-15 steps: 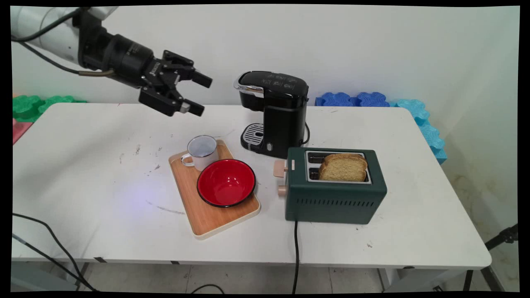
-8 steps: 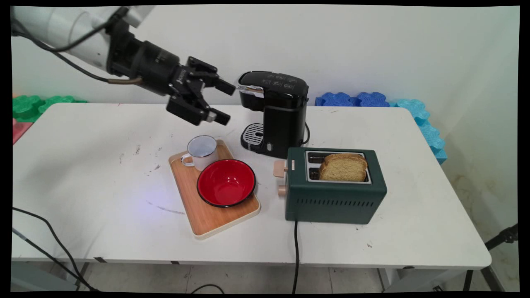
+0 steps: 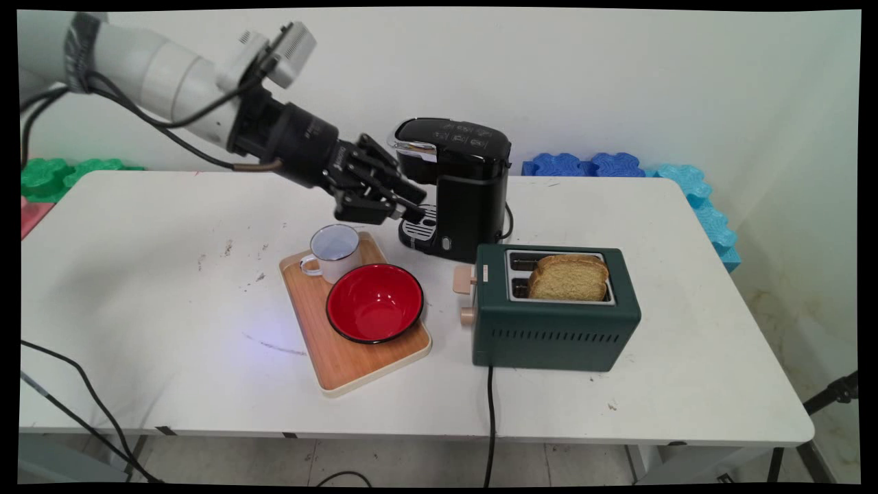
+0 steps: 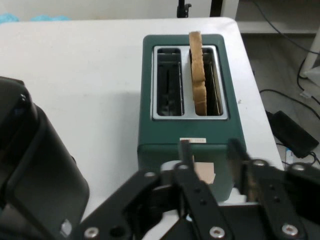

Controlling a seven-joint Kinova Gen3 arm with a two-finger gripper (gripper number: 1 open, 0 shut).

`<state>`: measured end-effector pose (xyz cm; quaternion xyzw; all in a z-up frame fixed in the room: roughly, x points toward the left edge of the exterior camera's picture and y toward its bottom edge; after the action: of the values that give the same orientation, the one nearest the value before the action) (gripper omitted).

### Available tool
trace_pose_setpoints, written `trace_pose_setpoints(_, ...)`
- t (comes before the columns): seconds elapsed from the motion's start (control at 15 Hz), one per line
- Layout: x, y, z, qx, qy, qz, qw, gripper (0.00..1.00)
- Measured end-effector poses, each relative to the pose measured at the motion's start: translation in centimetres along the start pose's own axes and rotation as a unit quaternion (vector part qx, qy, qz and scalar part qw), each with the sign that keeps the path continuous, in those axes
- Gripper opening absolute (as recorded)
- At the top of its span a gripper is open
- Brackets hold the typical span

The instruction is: Press the toaster switch

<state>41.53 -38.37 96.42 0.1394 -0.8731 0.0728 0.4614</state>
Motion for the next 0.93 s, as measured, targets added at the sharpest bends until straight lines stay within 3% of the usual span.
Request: trace_pose_setpoints(0.93,-3.4,-0.2,6.1,-0.013,-0.025,-0.016,0.9995,0.00)
